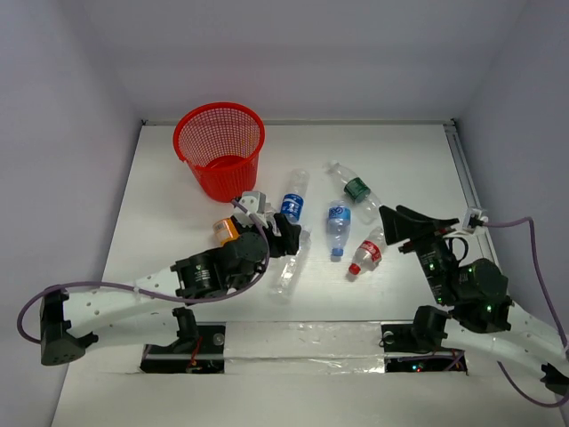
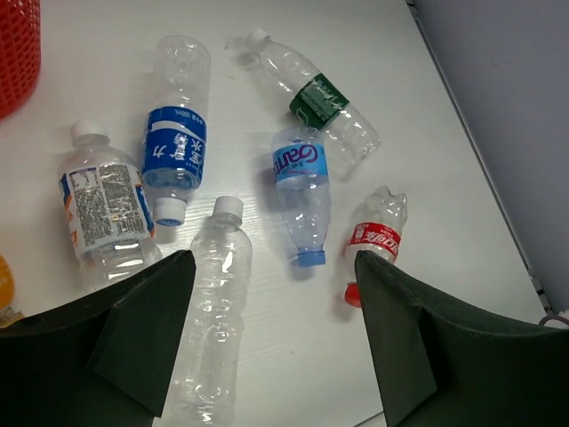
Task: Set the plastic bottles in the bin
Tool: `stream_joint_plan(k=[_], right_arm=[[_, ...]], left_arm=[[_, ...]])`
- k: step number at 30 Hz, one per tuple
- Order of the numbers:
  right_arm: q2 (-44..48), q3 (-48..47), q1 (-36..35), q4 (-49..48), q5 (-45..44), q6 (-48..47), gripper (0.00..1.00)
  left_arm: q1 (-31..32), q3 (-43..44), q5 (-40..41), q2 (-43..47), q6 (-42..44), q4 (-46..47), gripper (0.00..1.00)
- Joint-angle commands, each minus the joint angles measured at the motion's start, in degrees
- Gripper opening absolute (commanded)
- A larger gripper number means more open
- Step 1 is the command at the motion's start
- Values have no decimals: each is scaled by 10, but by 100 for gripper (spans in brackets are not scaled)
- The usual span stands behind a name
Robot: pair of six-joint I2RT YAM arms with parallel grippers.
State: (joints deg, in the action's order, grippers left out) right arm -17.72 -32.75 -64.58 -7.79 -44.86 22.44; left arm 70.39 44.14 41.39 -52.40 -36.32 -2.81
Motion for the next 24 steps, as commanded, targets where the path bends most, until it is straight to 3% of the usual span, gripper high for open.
stream_joint_plan(k=[1,2,4,5,11,12,13,15,17,21,24], right_arm=[[-15,8,-5,42,-28,3,73],[-21,7,-5,42,-23,5,63],[-48,4,-5,38,-4,3,54],[-60,1,-5,37,7,-6,38],[-145,-21,-5,23,55,-20,5],[-151,-21,-5,19,56,-21,3],[-157,-21,-5,9,57,-22,2],[-178,-20,-5,1,62,-27,2],[-201,-18,-5,-9,59,-27,2],[-225,-16,-5,-21,63,-28,3],[-232,-13,-5,-28,67,-27,11]], left_arm=[[-1,38,-11,-3,-30,-30,70],[-1,38,-8,-2,-37,-35,69],[-1,31,-1,6,-45,-41,67],[-1,28,17,11,-52,-53,66],[-7,-54,90,113,-96,-53,42],[-19,-67,101,137,-128,-68,25],[-26,-70,113,145,-149,-109,18],[-61,-84,118,171,-160,-123,8],[-99,-92,82,183,-139,-117,5],[-222,-113,-31,160,-86,-84,8],[-303,-121,-82,126,-78,-84,35]])
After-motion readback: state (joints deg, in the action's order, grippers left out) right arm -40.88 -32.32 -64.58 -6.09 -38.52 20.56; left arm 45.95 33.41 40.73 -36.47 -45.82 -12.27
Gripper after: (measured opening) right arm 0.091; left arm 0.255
